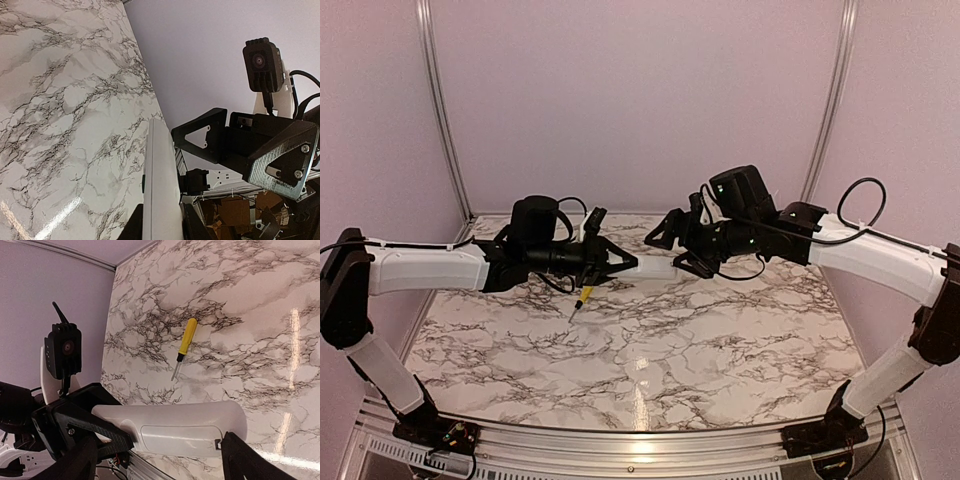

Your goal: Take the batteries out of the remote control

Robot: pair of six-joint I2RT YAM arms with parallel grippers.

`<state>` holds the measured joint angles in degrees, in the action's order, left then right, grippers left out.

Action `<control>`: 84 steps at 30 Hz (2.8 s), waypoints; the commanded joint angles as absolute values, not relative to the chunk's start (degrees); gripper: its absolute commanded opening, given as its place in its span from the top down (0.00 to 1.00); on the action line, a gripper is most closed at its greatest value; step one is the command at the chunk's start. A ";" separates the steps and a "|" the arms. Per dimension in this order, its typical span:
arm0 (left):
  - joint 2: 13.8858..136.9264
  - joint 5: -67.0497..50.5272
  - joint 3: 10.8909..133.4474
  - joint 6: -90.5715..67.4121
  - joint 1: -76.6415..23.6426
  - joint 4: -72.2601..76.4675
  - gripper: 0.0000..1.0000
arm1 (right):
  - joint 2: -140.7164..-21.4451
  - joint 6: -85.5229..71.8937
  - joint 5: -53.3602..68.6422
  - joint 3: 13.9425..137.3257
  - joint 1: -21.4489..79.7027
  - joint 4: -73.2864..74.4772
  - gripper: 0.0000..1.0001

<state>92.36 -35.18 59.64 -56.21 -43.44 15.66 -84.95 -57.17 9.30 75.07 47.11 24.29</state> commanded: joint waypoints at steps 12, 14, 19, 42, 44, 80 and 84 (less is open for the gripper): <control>92.37 -37.49 61.01 -55.86 -43.59 21.45 1.00 | -84.57 -56.78 9.32 75.68 47.71 25.37 0.27; 92.38 -37.63 60.91 -56.05 -43.57 21.93 1.00 | -84.26 -56.69 9.40 75.38 47.77 25.32 0.28; 92.29 -38.14 60.57 -56.40 -43.57 23.25 1.00 | -83.22 -56.73 9.73 74.25 47.70 24.63 0.29; 91.15 -42.77 59.79 -56.93 -43.55 28.54 1.00 | -78.24 -60.41 13.38 68.06 47.70 16.20 0.29; 90.99 -43.28 59.72 -56.95 -43.59 29.10 1.00 | -78.09 -60.55 13.80 67.55 47.72 15.47 0.29; 90.20 -52.32 58.65 -59.14 -43.37 38.96 1.00 | -68.57 -66.51 22.91 54.53 47.22 -6.05 0.26; 90.00 -52.81 58.38 -58.66 -43.40 38.84 1.00 | -69.00 -66.51 24.03 54.78 47.11 -6.83 0.26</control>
<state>92.25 -48.23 58.17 -59.24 -41.56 31.73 -67.57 -65.19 17.80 54.78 46.19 -3.31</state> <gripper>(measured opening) 0.221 0.736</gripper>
